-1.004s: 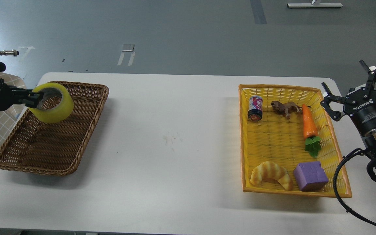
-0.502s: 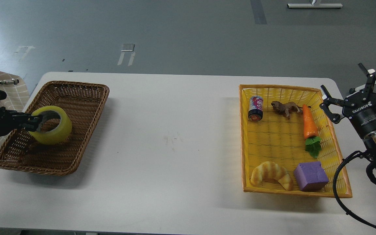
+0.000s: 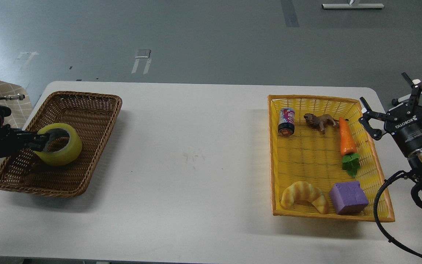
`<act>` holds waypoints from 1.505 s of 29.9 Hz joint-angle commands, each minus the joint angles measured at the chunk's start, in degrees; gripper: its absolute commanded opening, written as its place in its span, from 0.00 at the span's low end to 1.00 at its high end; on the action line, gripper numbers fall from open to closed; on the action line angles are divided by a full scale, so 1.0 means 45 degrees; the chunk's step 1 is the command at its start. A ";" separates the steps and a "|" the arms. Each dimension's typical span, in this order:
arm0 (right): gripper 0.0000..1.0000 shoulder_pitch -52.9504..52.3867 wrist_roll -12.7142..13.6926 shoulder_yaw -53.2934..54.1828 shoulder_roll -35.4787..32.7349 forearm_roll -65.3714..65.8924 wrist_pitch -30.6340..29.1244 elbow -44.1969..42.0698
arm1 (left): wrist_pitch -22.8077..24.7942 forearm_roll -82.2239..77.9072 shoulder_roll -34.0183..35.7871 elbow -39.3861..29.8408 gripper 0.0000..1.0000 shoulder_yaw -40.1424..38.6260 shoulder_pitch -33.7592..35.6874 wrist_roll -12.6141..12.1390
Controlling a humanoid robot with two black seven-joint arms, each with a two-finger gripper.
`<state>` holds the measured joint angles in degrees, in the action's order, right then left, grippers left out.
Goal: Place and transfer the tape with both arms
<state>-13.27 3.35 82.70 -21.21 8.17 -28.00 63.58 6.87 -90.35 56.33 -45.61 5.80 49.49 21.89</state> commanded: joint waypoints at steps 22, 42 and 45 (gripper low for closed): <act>1.00 -0.0001 -0.0002 0.0000 0.0045 0.0000 0.0000 -0.0008 | -0.0296 0.2979 0.0157 -0.0255 0.79 -0.0254 0.0738 0.1052; 1.00 -0.0508 -0.0002 0.0156 0.0065 0.0019 0.0000 0.0031 | 0.1616 1.2514 -0.0877 -0.0236 0.98 -0.1989 0.4101 0.1359; 1.00 -0.0781 -0.0002 0.0137 -0.0013 0.0039 0.0000 0.0032 | 0.2376 1.3160 -0.1286 -0.0236 0.98 -0.2750 0.4081 0.1359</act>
<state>-15.69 3.28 83.38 -20.98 8.26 -28.00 63.72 14.65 -33.99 52.09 -46.68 -3.56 67.93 28.01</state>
